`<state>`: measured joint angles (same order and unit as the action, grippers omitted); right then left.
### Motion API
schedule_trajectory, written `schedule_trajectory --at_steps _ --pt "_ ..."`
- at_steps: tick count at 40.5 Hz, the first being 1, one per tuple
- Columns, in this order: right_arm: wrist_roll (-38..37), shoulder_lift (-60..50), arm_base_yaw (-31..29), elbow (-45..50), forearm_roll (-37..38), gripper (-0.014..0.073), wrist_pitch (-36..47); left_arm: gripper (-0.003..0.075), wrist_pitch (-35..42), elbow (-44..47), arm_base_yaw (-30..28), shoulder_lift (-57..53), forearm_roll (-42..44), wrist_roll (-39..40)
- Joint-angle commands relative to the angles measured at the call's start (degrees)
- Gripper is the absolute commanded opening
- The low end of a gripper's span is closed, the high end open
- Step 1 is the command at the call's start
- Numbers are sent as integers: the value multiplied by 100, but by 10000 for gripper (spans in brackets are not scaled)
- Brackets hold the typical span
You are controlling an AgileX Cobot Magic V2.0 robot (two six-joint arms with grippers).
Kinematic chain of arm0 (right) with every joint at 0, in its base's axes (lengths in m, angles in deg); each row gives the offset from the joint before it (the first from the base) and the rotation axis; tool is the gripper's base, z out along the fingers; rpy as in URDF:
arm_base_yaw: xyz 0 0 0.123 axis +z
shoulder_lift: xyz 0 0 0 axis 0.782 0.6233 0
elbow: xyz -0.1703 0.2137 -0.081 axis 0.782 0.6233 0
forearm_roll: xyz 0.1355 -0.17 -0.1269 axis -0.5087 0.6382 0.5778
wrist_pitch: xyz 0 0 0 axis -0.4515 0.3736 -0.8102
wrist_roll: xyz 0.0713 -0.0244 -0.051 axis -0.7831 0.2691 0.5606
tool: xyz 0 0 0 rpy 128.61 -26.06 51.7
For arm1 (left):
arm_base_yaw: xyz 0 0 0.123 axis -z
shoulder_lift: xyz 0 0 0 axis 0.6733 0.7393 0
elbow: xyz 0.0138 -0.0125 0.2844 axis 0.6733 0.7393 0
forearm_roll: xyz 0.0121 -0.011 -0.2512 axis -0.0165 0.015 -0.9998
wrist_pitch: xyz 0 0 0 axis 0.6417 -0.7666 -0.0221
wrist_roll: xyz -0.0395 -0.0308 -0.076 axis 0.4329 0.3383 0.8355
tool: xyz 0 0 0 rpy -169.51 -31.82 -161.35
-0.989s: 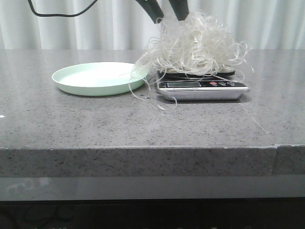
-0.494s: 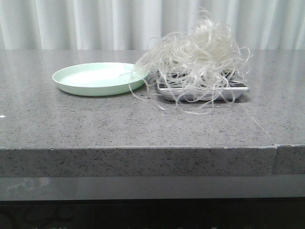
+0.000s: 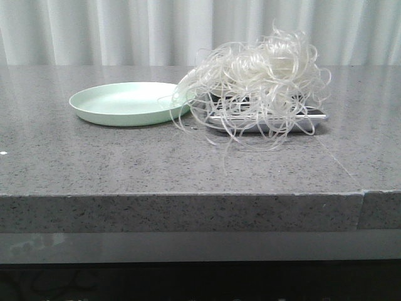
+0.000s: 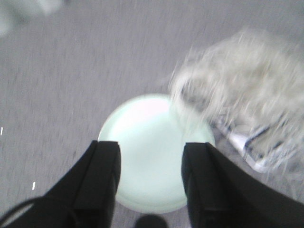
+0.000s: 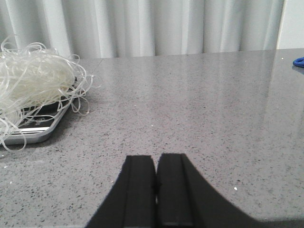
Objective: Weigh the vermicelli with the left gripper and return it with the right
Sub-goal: 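Withdraw the left gripper from the scale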
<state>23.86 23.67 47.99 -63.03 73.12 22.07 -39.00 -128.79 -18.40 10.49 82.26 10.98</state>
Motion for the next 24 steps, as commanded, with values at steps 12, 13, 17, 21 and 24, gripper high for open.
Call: schedule_trajectory --at_steps 12,13,17,21,24 --pt "6 -92 -16 -40 -51 151 507 170 2563 3978 -498 -2900 70 208" --pt "6 -92 -16 -40 -69 151 507 155 2717 4263 -542 -3125 70 208" --pt "6 -92 -16 -40 -162 151 507 138 3112 5126 -749 -3898 70 208" --pt "6 -92 -16 -40 -177 151 512 138 3383 5970 -958 -4645 92 208" --pt "6 -92 -16 -40 -182 151 511 138 3567 6532 -1109 -5170 124 208"
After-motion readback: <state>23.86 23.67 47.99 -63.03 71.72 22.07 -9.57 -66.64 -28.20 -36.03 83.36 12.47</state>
